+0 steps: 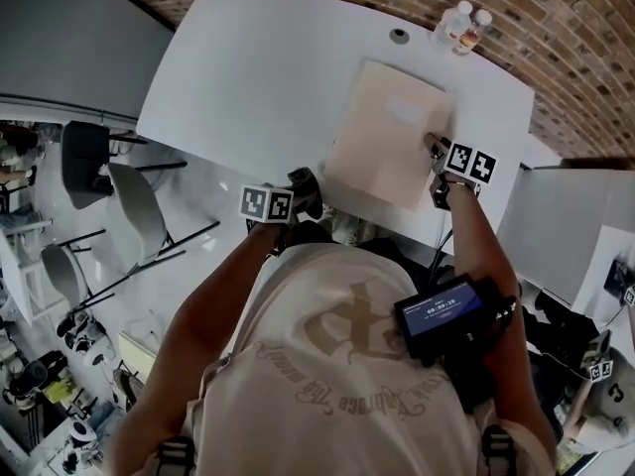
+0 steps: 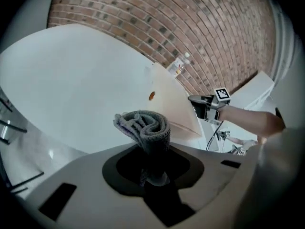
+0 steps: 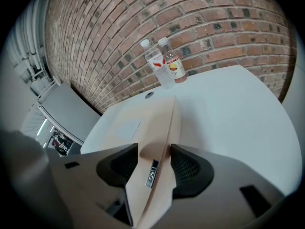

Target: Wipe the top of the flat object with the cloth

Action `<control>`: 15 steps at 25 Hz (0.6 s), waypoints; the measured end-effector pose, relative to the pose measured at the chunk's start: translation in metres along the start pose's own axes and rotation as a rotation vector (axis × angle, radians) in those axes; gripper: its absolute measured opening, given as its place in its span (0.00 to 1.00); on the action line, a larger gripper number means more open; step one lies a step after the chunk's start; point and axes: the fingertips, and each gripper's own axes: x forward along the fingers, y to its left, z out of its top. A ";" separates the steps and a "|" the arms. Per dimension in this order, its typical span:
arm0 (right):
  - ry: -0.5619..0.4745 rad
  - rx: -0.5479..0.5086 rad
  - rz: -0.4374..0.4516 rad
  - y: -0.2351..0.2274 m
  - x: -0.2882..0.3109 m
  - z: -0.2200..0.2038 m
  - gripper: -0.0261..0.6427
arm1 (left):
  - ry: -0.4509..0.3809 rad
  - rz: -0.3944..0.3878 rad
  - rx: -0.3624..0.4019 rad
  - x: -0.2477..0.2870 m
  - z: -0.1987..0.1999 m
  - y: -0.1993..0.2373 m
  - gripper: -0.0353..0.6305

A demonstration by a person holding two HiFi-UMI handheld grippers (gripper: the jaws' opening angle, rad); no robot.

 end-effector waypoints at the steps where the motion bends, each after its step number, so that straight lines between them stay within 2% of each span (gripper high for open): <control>1: 0.011 -0.008 0.015 0.002 -0.001 -0.003 0.37 | -0.003 0.011 -0.036 0.004 0.000 0.000 0.21; 4: 0.047 -0.016 0.052 0.004 -0.005 -0.015 0.37 | 0.009 0.020 -0.090 0.018 -0.002 -0.008 0.21; 9: 0.069 0.003 0.080 0.005 -0.007 -0.029 0.37 | 0.052 0.021 -0.100 0.035 -0.004 -0.028 0.21; 12: 0.080 -0.028 0.078 0.005 -0.007 -0.028 0.37 | 0.086 -0.028 -0.091 0.045 -0.008 -0.048 0.21; 15: 0.080 -0.036 0.084 0.007 -0.008 -0.028 0.37 | 0.126 -0.049 -0.050 0.054 -0.010 -0.066 0.21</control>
